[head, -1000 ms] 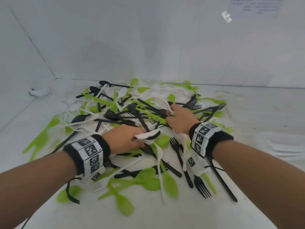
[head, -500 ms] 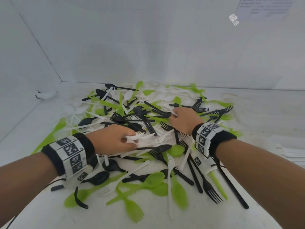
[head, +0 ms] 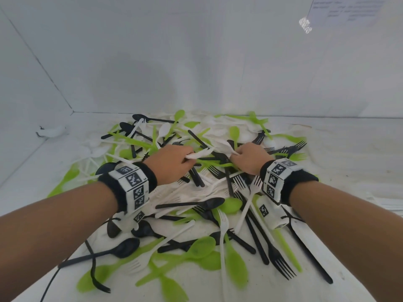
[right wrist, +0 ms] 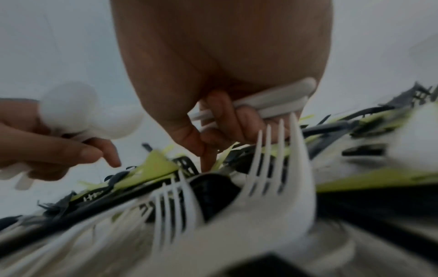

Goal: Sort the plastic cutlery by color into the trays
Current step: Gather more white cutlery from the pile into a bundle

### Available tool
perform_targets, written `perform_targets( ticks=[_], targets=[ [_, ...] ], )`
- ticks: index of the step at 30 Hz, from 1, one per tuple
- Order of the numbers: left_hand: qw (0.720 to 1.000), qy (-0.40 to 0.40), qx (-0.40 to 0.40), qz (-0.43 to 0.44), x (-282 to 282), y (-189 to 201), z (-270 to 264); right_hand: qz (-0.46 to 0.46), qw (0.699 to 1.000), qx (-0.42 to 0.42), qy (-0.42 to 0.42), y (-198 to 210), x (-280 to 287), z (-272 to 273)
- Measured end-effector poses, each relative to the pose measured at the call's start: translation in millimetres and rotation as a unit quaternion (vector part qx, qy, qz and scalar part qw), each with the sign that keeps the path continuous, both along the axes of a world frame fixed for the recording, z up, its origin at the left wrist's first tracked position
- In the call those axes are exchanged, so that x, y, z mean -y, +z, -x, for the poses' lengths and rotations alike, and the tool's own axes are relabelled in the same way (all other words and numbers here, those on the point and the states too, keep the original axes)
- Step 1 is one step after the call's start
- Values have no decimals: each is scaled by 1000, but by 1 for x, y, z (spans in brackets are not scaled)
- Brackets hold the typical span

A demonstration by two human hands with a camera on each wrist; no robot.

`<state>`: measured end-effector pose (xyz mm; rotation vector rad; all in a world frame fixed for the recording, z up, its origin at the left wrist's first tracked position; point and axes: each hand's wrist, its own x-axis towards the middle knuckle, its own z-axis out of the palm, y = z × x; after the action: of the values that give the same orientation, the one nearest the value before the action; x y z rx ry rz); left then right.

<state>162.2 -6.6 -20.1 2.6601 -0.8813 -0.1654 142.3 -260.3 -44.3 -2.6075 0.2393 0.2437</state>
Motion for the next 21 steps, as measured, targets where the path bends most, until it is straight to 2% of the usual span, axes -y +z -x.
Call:
perform_targets(
  ticks=[4, 10, 13, 17, 21],
  targets=[
    [1000, 18, 21, -4, 18, -4, -25, -20, 1000, 8, -7, 2, 7, -4],
    [996, 2, 74, -45, 53, -2, -50, -85, 989, 96, -74, 0, 19, -14],
    [988, -12, 87, -124, 72, -1, -62, -113, 983, 101, -107, 0, 25, -23],
    [938, -59, 130, -315, 88, -3, -76, -116, 981, 87, -133, -2, 39, -34],
    [933, -76, 128, -327, 92, -6, -84, -93, 983, 83, -132, -6, 59, -43]
  ],
)
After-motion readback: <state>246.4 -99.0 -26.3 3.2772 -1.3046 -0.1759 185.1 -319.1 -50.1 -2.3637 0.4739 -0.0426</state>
